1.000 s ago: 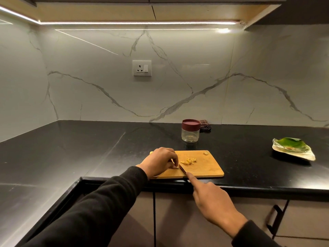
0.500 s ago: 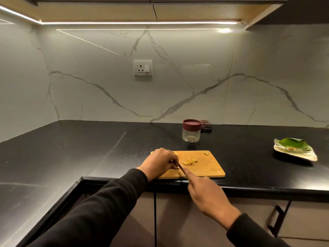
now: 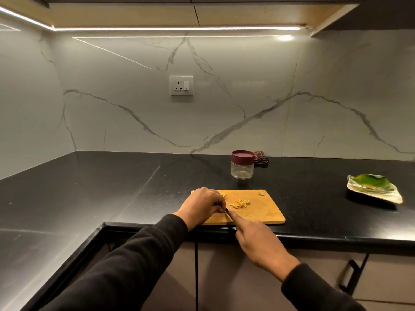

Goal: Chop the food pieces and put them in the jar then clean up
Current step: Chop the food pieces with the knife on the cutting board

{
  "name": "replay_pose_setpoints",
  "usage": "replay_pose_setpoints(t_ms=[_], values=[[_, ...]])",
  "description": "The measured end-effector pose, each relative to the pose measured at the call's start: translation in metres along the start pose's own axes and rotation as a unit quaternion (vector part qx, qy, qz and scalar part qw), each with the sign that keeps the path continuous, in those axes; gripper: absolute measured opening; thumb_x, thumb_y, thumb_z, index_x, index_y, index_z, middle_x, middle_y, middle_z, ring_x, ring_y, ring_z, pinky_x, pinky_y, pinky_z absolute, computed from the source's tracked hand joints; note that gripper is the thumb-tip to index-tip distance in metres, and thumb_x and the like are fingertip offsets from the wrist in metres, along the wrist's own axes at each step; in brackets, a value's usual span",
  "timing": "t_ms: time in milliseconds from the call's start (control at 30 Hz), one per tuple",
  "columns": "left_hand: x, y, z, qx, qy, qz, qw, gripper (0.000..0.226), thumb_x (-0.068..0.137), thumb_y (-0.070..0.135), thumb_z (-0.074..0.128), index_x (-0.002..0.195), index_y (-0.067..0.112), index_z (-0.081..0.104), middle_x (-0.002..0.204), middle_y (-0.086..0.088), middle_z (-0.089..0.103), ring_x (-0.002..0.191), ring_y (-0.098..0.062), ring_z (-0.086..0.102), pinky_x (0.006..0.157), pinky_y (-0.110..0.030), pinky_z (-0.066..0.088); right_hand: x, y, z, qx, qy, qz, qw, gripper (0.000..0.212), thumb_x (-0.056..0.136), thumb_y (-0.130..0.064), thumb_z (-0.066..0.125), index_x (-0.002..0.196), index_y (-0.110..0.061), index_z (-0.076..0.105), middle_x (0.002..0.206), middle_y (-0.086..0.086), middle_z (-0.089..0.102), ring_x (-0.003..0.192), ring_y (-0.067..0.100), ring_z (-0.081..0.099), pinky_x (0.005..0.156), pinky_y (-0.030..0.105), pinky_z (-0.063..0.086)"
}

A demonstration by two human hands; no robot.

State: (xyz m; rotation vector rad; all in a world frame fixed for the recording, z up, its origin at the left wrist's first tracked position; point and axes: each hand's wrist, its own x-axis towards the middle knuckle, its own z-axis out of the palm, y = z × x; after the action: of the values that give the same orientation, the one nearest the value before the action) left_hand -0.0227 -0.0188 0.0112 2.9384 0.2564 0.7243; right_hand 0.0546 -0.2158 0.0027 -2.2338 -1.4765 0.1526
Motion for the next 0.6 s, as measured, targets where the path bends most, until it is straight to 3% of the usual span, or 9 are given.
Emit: replay_pose_setpoints(t_ms=[200,600], values=[[-0.0021,0.0016,0.0020,-0.003,0.007,-0.011,1.000,0.009,0.091,0.020,0.072,0.099,0.022,0.077,0.101,0.006,0.074,0.092,-0.007,0.068,0.090,-0.028,0.056,-0.0014,0.0022,-0.0013,-0.003,-0.014,0.005,1.000,0.056,0.108,-0.029,0.036,0.159,-0.041,0.016,0.092,-0.007,0.055,0.077,0.005,0.051,0.063,0.020,0.037],[-0.0006,0.0024,0.0028,0.009,0.011,-0.022,1.000,0.010,0.090,0.025,0.073,0.099,0.025,0.078,0.103,0.007,0.075,0.094,-0.007,0.068,0.090,-0.028,0.056,-0.0036,-0.0015,0.0036,-0.001,-0.019,0.024,1.000,0.058,0.108,-0.030,0.038,0.159,-0.039,0.012,0.093,-0.008,0.058,0.077,0.007,0.057,0.065,0.022,0.046]])
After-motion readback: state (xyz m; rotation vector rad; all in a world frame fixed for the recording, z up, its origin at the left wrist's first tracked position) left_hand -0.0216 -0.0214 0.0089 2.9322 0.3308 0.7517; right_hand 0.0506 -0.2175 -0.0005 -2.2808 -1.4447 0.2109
